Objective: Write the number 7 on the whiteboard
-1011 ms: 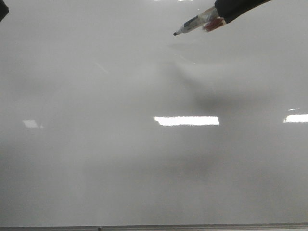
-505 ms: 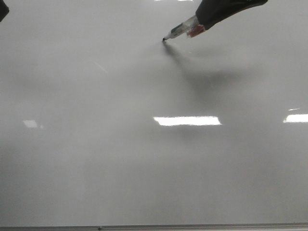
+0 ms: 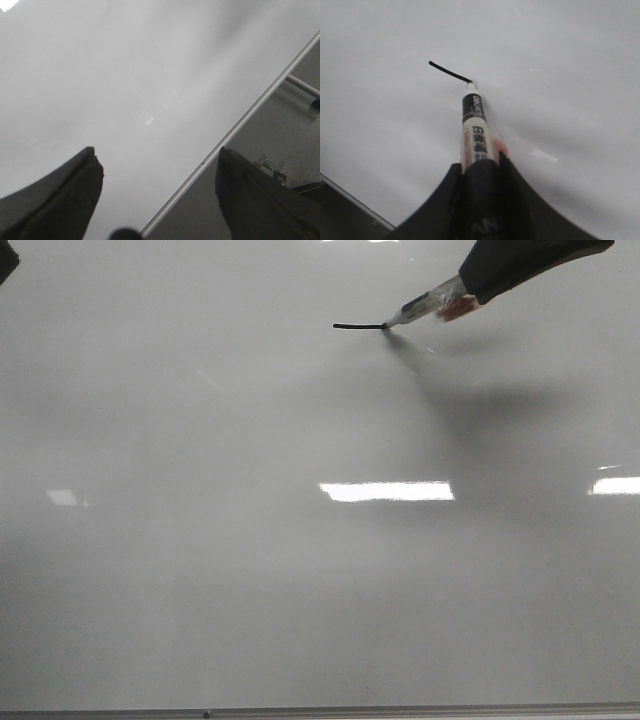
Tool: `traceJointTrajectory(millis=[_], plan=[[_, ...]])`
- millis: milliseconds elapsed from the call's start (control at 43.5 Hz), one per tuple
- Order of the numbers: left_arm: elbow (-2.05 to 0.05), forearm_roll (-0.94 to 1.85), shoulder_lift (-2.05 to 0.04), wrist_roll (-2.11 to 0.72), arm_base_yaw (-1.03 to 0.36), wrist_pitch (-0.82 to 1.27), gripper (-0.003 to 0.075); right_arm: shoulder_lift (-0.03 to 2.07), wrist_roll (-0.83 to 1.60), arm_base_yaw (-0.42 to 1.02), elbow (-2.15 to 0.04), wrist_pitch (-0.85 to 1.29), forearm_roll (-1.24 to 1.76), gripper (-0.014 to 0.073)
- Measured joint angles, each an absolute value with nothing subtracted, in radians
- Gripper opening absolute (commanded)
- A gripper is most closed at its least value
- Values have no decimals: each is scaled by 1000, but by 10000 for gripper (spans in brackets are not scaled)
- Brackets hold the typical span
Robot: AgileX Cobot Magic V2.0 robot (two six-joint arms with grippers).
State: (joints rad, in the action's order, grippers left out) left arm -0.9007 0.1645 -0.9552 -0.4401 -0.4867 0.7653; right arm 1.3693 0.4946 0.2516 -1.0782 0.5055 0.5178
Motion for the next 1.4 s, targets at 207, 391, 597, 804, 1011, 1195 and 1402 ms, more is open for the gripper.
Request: traceJointTrajectory(millis=[207, 391, 597, 804, 1011, 1195, 1402], plan=[[-901, 165, -955, -440, -487, 765, 471, 1428, 522, 290, -1059, 583, 516, -57], [-901, 166, -955, -440, -487, 765, 472, 1430, 529, 329, -1044, 591, 502, -57], [-901, 214, -955, -559, -506, 786, 559, 1291, 582, 399, -1033, 663, 494, -57], [-943, 380, -991, -765, -617, 863, 580, 1105, 807, 475, -962, 841, 493, -57], [-997, 483, -1113, -868, -763, 851, 580, 997, 935, 499, -953, 999, 525, -57], [-1037, 498, -1242, -877, -861, 798, 563, 979, 951, 499, -953, 1019, 552, -57], [-1083, 504, -1350, -877, -911, 777, 563, 979, 958, 499, -953, 1020, 553, -57]])
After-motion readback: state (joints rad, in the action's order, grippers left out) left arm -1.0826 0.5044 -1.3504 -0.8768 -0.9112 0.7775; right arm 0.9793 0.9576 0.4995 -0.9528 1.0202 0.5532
